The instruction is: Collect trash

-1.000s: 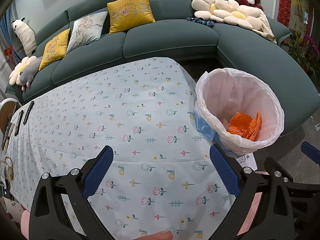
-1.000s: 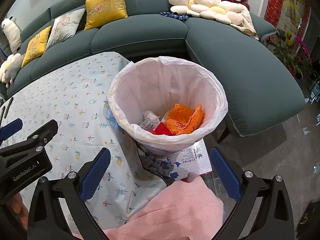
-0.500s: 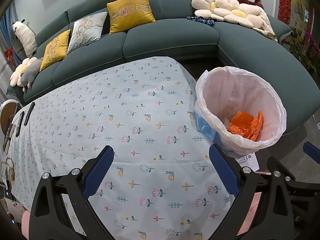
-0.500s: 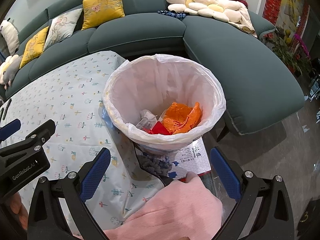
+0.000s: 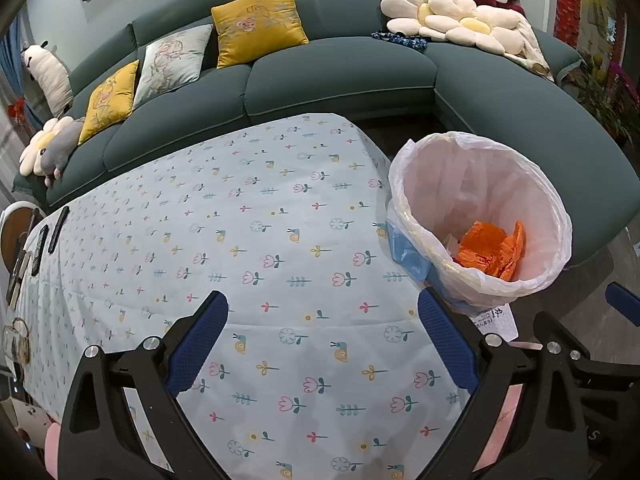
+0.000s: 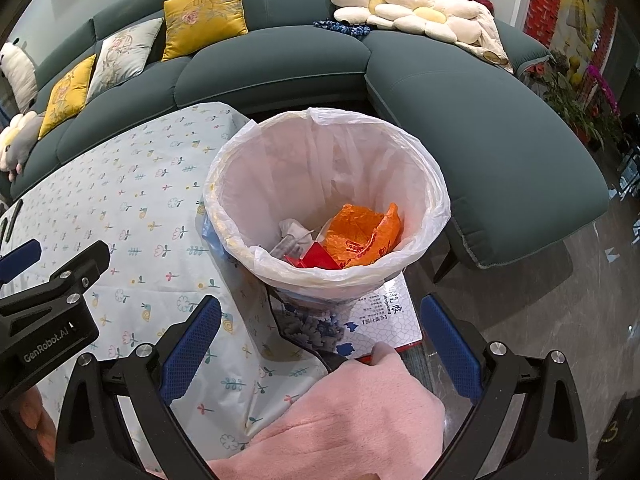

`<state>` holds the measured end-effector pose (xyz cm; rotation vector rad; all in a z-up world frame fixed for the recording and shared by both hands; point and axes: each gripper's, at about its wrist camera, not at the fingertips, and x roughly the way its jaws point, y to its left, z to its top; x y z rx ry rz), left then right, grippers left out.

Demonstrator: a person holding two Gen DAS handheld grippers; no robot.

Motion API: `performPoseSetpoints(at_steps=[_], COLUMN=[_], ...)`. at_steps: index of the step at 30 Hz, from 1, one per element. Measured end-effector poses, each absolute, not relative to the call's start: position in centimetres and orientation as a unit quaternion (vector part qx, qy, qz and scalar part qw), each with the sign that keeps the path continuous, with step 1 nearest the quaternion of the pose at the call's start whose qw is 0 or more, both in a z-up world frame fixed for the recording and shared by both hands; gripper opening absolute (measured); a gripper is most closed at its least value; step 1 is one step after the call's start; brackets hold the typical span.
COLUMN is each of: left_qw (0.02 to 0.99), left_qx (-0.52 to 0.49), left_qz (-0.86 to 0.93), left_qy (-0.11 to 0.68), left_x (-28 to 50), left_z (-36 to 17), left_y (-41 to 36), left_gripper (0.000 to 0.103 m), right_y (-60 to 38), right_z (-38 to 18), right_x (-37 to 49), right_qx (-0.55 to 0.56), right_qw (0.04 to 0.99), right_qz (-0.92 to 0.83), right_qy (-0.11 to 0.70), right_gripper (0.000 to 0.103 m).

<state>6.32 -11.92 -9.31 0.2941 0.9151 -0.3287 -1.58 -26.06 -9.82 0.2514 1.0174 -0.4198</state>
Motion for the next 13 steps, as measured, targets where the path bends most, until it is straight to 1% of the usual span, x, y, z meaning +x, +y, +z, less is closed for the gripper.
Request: performPoseSetpoints(at_steps=[13], left_qw=[0.866], left_qx=[0.153], left_qz=[-0.177], left_qy=[0.441], left_x=[6.38], left_z=[-9.57], left_y=[-12.53], left_gripper=[0.092], right_y=[-26.17], right_z=[-9.88], right_x=[-1.60], right_qx=[0.121], right_qw=[0.844], right_qz=[-0.204], right_qy=[0.482], right_gripper=[0.096])
